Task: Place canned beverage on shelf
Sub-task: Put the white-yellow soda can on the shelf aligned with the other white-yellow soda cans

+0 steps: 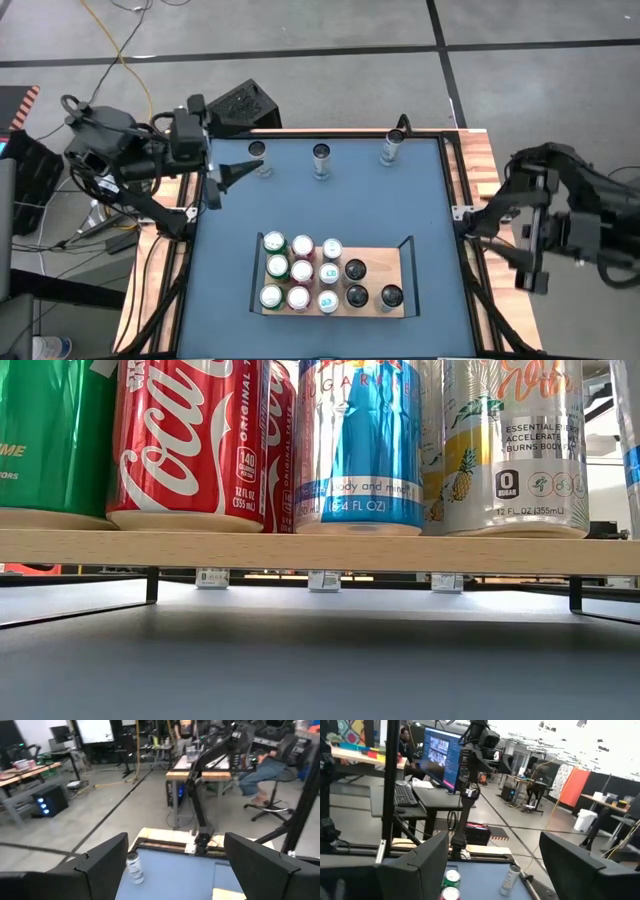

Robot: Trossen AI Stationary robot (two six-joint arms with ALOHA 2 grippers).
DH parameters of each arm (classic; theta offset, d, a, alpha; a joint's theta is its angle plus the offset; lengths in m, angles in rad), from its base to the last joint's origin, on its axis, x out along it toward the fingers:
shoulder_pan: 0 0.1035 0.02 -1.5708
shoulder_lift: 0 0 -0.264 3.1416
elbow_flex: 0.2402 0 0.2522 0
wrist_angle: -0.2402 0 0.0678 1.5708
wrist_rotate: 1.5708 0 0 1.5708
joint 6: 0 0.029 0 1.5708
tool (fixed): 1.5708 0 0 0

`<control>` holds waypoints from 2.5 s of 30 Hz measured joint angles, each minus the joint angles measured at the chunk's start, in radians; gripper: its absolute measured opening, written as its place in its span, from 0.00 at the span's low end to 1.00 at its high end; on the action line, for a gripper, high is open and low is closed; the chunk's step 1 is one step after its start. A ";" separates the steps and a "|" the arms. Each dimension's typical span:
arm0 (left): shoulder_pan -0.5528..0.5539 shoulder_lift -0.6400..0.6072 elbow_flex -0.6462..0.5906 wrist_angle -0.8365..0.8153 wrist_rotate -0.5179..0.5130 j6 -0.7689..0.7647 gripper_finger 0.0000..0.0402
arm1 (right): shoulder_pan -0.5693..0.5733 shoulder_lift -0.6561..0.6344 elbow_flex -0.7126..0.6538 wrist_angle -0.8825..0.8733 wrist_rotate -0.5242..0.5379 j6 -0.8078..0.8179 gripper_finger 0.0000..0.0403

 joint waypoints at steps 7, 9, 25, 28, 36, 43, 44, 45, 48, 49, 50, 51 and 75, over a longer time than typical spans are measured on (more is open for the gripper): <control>0.115 -0.004 -0.001 -0.225 -0.050 -0.084 0.79 | -0.001 -0.078 -0.001 -0.109 0.001 -0.094 0.75; 0.156 -0.004 -0.004 -0.222 0.023 -0.117 0.79 | 0.011 -0.115 -0.001 -0.079 0.004 -0.145 0.75; 0.518 -0.006 -0.003 -0.061 0.753 -0.191 0.79 | 0.126 -0.491 -0.062 -0.553 -0.277 0.326 0.75; 0.487 0.013 -0.003 -0.022 0.845 -0.251 0.79 | 0.134 -0.555 -0.200 -0.632 -0.306 0.576 0.75; 0.340 0.188 -0.005 0.094 0.751 -0.181 0.79 | 0.196 -0.586 -0.571 -0.419 -0.001 0.740 0.75; 0.281 0.272 -0.005 0.271 0.816 -0.290 0.79 | 0.096 -0.509 -0.628 -0.225 -0.110 0.739 0.75; 0.261 0.274 -0.005 0.283 0.786 -0.288 0.79 | 0.077 -0.490 -0.628 -0.169 -0.147 0.692 0.75; 0.241 0.281 -0.005 0.309 0.746 -0.274 0.79 | 0.058 -0.476 -0.628 -0.093 -0.208 0.630 0.75; 0.176 0.295 -0.003 0.423 0.662 -0.223 0.79 | -0.008 -0.438 -0.628 0.259 -0.539 0.382 0.75; 0.160 0.312 -0.002 0.491 0.661 -0.218 0.79 | -0.025 -0.418 -0.627 0.377 -0.675 0.285 0.75; 0.144 0.324 -0.002 0.564 0.661 -0.216 0.79 | -0.041 -0.401 -0.627 0.463 -0.776 0.198 0.75; 0.124 0.334 -0.002 0.603 0.661 -0.220 0.79 | -0.057 -0.384 -0.627 0.523 -0.827 0.114 0.75; 0.020 0.327 -0.049 -0.023 -0.144 -0.587 0.79 | -0.228 -0.972 -0.791 0.180 -0.854 0.178 0.75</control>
